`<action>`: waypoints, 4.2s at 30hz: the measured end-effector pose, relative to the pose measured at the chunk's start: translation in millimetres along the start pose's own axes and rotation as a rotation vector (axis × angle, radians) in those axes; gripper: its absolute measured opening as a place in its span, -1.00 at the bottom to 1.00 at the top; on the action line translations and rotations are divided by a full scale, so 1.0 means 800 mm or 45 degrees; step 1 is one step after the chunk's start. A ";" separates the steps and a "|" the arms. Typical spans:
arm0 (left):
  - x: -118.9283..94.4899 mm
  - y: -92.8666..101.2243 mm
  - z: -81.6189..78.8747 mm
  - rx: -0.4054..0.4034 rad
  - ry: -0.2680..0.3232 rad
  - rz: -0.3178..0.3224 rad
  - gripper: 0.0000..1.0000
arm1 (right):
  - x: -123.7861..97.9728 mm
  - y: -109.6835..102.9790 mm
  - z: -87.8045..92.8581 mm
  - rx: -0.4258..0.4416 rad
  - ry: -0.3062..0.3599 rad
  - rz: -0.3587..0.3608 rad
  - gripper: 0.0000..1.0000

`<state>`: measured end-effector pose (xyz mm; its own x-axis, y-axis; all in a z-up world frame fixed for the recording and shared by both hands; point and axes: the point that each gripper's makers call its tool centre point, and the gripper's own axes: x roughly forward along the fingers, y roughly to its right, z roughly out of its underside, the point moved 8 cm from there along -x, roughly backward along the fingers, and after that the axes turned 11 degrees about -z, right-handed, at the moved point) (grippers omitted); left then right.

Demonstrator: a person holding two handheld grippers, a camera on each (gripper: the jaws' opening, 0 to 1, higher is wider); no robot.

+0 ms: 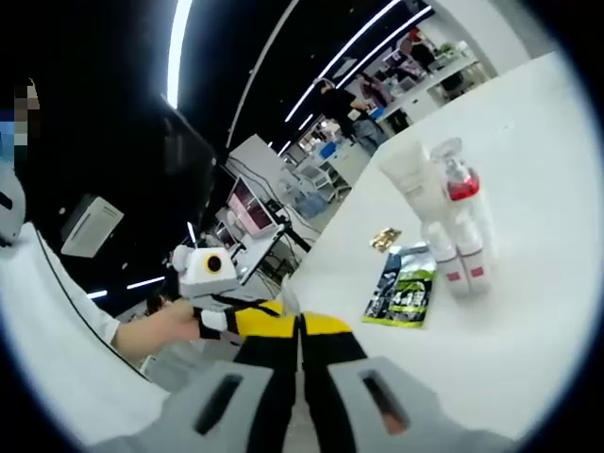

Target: Arrange the skincare products in the storage area until every visible bottle or jar stands upright without overlapping.

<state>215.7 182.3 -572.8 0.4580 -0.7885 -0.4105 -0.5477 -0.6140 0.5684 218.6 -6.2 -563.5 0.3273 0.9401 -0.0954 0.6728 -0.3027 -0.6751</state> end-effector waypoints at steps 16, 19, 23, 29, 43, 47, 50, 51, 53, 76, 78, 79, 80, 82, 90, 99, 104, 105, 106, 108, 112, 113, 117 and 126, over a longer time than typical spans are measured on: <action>-0.012 -0.028 0.027 -0.260 -0.001 -0.231 -1.00 | 0.058 0.024 0.007 -0.193 -0.263 0.200 -0.98; -0.013 -0.036 0.033 -0.343 0.032 -0.278 -1.00 | 0.070 0.029 0.008 -0.264 -0.304 0.221 -0.98; -0.016 -0.049 0.036 -0.421 0.066 -0.340 -1.00 | 0.090 0.037 0.007 -0.361 -0.338 0.236 -0.98; -0.023 -0.068 0.032 -0.472 0.092 -0.414 -1.00 | 0.125 0.048 0.007 -0.529 -0.394 0.240 -0.98; -0.034 -0.121 0.027 -0.597 0.117 -0.536 -1.00 | 0.188 0.074 0.006 -0.658 -0.484 0.221 -0.98; -0.037 -0.138 0.025 -0.616 0.123 -0.563 -1.00 | 0.206 0.082 0.004 -0.644 -0.493 0.213 -0.98; -0.038 -0.151 0.024 -0.636 0.118 -0.588 -1.00 | 0.219 0.088 0.005 -0.643 -0.512 0.211 -0.98; -0.038 -0.157 0.025 -0.644 0.111 -0.598 -1.00 | 0.225 0.090 0.006 -0.639 -0.523 0.208 -0.98; -0.038 -0.166 0.026 -0.667 0.104 -0.609 -1.00 | 0.232 0.095 0.009 -0.637 -0.541 0.206 -0.98; -0.010 -0.213 0.040 -0.601 -0.071 -0.725 -1.00 | 0.268 0.148 0.038 -0.717 -0.747 0.253 -0.97; -0.009 -0.214 0.039 -0.546 -0.097 -0.743 -1.00 | 0.270 0.150 0.040 -0.752 -0.773 0.251 -0.97; -0.009 -0.215 0.039 -0.516 -0.111 -0.748 -1.00 | 0.271 0.150 0.040 -0.755 -0.778 0.250 -0.97; -0.008 -0.214 0.038 -0.484 -0.119 -0.757 -1.00 | 0.271 0.151 0.041 -0.767 -0.786 0.251 -0.97; -0.007 -0.214 0.038 -0.454 -0.126 -0.764 -1.00 | 0.272 0.152 0.042 -0.784 -0.798 0.253 -0.97; -0.004 -0.216 0.035 -0.338 -0.161 -0.796 -1.00 | 0.273 0.154 0.044 -0.889 -0.845 0.248 -0.96; -0.004 -0.212 0.027 0.055 -0.249 -0.815 -0.96 | 0.273 0.155 0.044 -0.931 -0.862 0.237 -0.97; -0.003 -0.205 0.017 0.337 -0.298 -0.824 -0.84 | 0.274 0.156 0.043 -0.938 -0.871 0.234 -0.97; -0.001 -0.203 0.014 0.370 -0.292 -0.817 -0.80 | 0.274 0.156 0.043 -0.939 -0.873 0.230 -0.97; 0.001 -0.201 0.009 0.417 -0.282 -0.812 -0.79 | 0.274 0.156 0.043 -0.943 -0.876 0.229 -0.97; 0.005 -0.197 0.003 0.500 -0.288 -0.805 -0.76 | 0.274 0.156 0.043 -0.954 -0.881 0.226 -0.97; 0.019 -0.193 0.000 0.600 -0.304 -0.773 -0.72 | 0.275 0.155 0.043 -0.967 -0.890 0.222 -0.97; 0.023 -0.194 0.000 0.617 -0.309 -0.774 -0.70 | 0.275 0.156 0.043 -0.967 -0.890 0.222 -0.97; 0.034 -0.198 0.003 0.680 -0.343 -0.770 -0.64 | 0.274 0.155 0.042 -0.968 -0.890 0.228 -0.97; 0.038 -0.211 0.009 0.699 -0.384 -0.767 -0.59 | 0.274 0.156 0.041 -0.969 -0.887 0.234 -0.95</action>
<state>316.8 261.7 -686.5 0.6162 -0.2519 -0.7462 -0.5675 -0.7990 -0.1989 352.5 167.3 -693.0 0.1748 0.6788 -0.7132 0.9704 -0.2412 0.0082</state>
